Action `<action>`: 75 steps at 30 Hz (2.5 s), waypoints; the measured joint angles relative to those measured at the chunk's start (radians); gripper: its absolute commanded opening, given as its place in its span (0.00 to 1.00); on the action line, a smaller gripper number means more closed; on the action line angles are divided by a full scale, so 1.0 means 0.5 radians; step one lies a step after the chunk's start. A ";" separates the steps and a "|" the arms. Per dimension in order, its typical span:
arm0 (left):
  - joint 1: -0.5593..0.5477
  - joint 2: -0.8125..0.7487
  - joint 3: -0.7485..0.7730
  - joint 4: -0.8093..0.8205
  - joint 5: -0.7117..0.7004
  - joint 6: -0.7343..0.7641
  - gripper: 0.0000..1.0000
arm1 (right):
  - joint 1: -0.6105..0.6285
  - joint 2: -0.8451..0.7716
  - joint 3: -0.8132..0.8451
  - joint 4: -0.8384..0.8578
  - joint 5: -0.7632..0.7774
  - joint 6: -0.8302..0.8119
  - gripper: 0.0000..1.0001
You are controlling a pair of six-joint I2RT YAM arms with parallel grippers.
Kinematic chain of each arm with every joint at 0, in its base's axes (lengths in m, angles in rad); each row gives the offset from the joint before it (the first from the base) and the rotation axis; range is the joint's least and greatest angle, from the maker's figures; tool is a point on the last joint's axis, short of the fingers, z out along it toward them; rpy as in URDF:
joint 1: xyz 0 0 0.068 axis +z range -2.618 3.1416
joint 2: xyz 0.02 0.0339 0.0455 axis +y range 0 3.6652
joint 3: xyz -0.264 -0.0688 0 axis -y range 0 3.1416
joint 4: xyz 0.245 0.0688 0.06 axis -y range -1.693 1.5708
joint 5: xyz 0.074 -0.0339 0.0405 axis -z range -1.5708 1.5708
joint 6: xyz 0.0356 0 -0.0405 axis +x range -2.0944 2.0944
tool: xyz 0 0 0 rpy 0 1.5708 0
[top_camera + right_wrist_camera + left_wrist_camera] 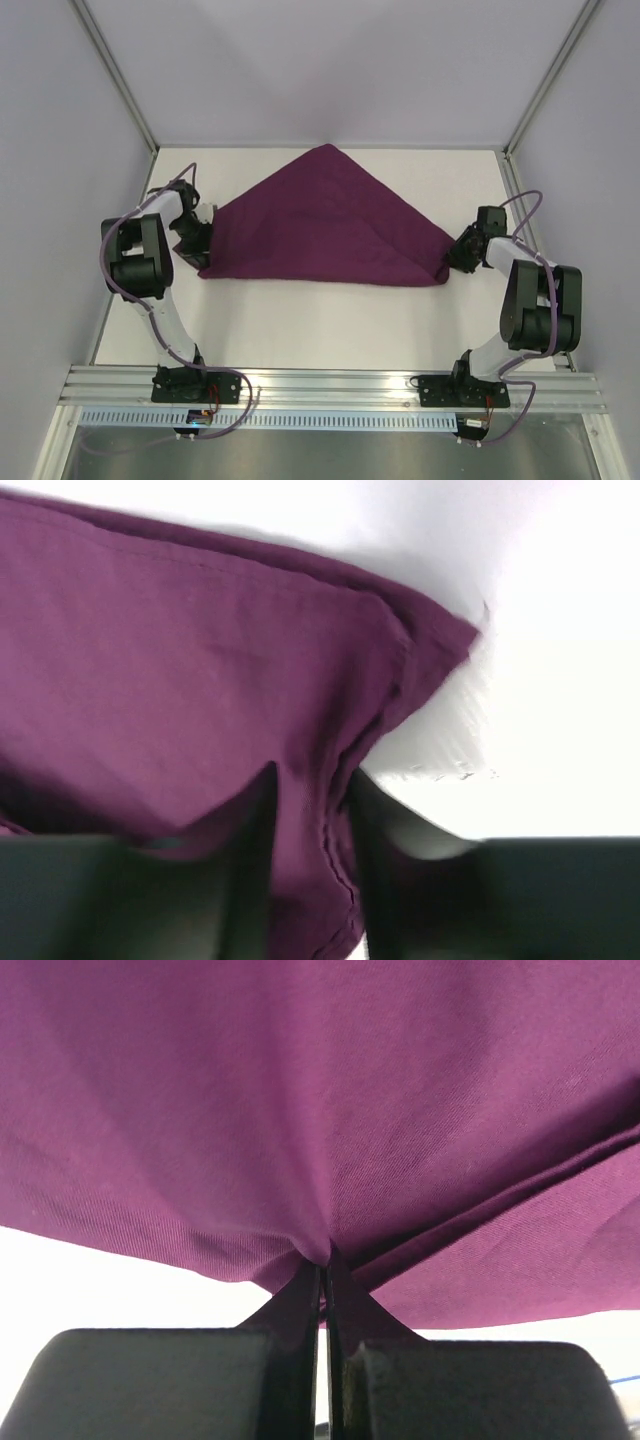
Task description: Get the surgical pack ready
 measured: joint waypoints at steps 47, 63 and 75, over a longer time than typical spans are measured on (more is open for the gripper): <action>-0.710 0.220 0.356 -0.166 0.063 0.063 0.30 | 1.214 0.532 0.701 -0.189 0.327 -0.144 0.02; -0.735 0.385 0.713 -0.161 0.114 0.016 0.31 | 1.248 0.667 1.019 -0.243 0.268 -0.195 0.01; -0.786 0.566 0.906 -0.307 0.098 0.021 0.31 | 1.282 0.828 1.137 -0.357 0.253 -0.198 0.01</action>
